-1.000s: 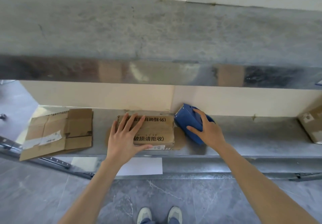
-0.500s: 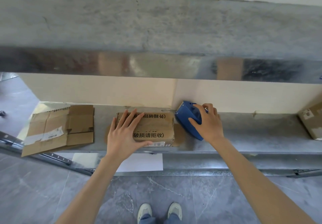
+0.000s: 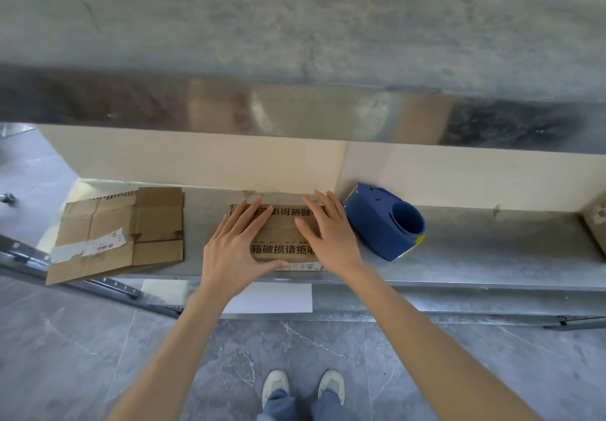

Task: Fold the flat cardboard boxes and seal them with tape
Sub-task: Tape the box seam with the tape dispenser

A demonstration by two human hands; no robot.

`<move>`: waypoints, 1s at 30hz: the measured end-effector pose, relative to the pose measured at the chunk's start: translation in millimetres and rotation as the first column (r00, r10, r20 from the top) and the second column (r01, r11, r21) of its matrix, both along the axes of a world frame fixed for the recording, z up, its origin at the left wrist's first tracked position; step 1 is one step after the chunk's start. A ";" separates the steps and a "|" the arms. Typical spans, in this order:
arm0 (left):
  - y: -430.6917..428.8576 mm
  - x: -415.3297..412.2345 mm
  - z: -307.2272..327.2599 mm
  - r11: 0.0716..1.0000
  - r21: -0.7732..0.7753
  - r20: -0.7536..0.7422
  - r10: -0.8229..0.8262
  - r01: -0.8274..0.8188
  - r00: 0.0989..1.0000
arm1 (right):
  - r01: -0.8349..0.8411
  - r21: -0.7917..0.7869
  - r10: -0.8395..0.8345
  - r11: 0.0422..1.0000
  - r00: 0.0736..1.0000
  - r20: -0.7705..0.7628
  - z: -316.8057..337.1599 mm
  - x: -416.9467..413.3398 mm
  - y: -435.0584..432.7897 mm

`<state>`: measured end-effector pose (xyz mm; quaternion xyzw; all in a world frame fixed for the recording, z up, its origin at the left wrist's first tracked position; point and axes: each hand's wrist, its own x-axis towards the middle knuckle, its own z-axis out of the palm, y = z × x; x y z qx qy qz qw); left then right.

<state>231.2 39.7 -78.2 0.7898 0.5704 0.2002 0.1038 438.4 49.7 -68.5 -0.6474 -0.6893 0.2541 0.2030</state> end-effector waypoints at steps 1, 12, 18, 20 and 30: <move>0.0 0.0 -1.0 1.000 -0.002 0.016 0.001 -0.001 1.000 | 0.005 0.006 -0.005 1.000 1.000 0.014 -3.2 -0.1 0.2; 1.1 0.9 6.2 0.988 -0.139 0.188 0.086 -0.060 0.978 | 0.140 0.035 -0.117 0.990 0.924 -0.364 -8.9 1.0 -1.8; 1.3 11.6 6.8 0.987 -0.096 -0.087 0.120 -0.128 0.989 | 0.066 0.008 -0.066 0.998 0.998 0.004 -9.8 -2.4 2.0; 1.0 12.0 6.0 0.991 -0.079 -0.156 0.098 -0.111 0.983 | 0.014 0.023 -0.018 1.000 0.983 0.181 -9.5 -1.5 2.0; 1.7 4.2 -2.2 1.000 -0.026 -0.210 0.005 -0.011 0.978 | -0.242 0.037 0.192 0.970 0.847 0.496 -4.7 2.1 2.0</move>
